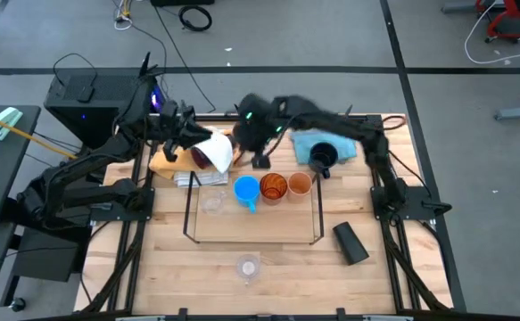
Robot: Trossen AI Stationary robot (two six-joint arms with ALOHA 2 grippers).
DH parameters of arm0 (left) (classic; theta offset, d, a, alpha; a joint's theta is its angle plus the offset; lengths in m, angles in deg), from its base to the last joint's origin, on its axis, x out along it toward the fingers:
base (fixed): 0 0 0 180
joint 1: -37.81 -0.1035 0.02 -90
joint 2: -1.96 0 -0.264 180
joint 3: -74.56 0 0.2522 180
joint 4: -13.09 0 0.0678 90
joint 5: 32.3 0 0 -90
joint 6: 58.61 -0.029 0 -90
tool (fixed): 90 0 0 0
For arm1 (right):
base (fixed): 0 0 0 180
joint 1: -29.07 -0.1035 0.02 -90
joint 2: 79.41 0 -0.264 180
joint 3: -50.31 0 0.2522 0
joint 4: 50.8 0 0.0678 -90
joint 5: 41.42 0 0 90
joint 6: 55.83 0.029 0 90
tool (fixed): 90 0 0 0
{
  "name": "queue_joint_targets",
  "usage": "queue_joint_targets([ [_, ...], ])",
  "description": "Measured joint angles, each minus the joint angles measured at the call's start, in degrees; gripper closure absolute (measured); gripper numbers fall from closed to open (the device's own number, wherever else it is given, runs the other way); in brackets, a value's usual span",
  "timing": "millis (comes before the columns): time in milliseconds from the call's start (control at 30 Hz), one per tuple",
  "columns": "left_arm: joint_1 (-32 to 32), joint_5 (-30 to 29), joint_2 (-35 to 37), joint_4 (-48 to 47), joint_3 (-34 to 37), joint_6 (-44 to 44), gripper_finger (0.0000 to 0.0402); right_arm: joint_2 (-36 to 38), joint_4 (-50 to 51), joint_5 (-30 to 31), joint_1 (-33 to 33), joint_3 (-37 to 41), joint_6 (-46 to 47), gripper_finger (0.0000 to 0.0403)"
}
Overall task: Stack small to large cups/mugs on shelf
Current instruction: Put the top transparent mug on the shelf
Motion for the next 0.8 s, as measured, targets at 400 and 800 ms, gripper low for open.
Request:
queue_joint_targets([
  [400,14.6,-6.6,-3.3,-21.2,-0.1,-11.5,0.0331,13.4,-0.2,4.0,5.8,0.0,6.3,0.0386],
  [800,22.5,-18.6,-7.8,-42.8,-1.3,-24.6,0.0347,13.8,0.2,4.0,6.2,0.0,9.0,0.0386],
])
